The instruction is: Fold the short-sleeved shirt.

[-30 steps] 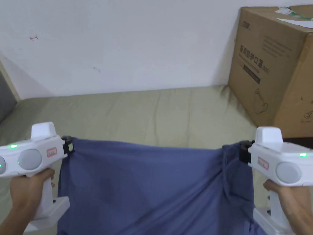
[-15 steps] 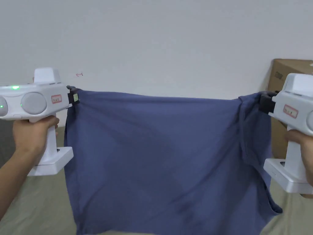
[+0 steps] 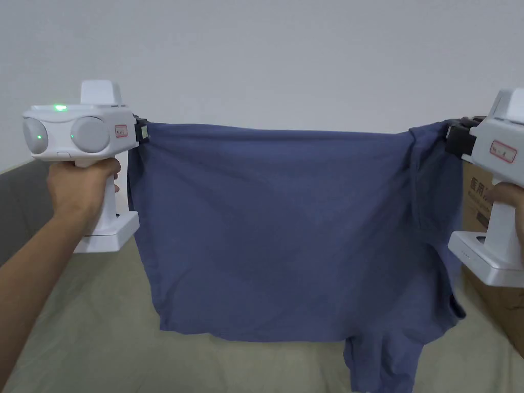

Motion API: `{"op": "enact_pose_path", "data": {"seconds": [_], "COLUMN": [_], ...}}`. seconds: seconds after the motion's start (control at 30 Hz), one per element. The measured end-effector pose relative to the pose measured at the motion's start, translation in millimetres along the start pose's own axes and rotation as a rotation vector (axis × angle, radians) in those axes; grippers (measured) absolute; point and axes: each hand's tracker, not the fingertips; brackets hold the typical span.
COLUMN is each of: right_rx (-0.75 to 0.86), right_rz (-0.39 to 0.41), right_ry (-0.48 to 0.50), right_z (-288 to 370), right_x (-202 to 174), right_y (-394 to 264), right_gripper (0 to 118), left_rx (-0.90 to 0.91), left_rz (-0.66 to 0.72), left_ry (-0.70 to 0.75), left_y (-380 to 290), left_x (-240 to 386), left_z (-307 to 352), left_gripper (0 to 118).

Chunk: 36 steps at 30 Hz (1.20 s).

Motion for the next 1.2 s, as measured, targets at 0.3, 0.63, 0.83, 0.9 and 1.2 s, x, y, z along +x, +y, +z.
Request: {"op": "enact_pose_path", "data": {"seconds": [0.3, 0.63, 0.83, 0.9, 1.2], "right_rx": [-0.167, -0.339, -0.425, -0.447, -0.619], "right_rz": [-0.001, -0.074, -0.108, -0.113, -0.124], "right_ry": [-0.056, -0.016, 0.013, 0.021, 0.04], "right_z": [-17, 66, 145, 171, 276], "right_x": [17, 15, 4, 5, -4], "right_y": [-112, -221, -265, -279, -346], "right_gripper": [2, 2, 2, 2, 2], "left_rx": [-0.146, -0.325, -0.424, -0.458, -0.61], "left_rz": [-0.07, -0.07, -0.107, -0.095, -0.057], "left_ry": [-0.015, -0.063, -0.075, -0.077, -0.043], "left_y": [-119, -255, -324, -342, -410], "left_x": [15, -9, -31, -38, -58], "left_z": [-31, 43, 121, 148, 256], "left_gripper": [1, 1, 1, 1, 1]}}
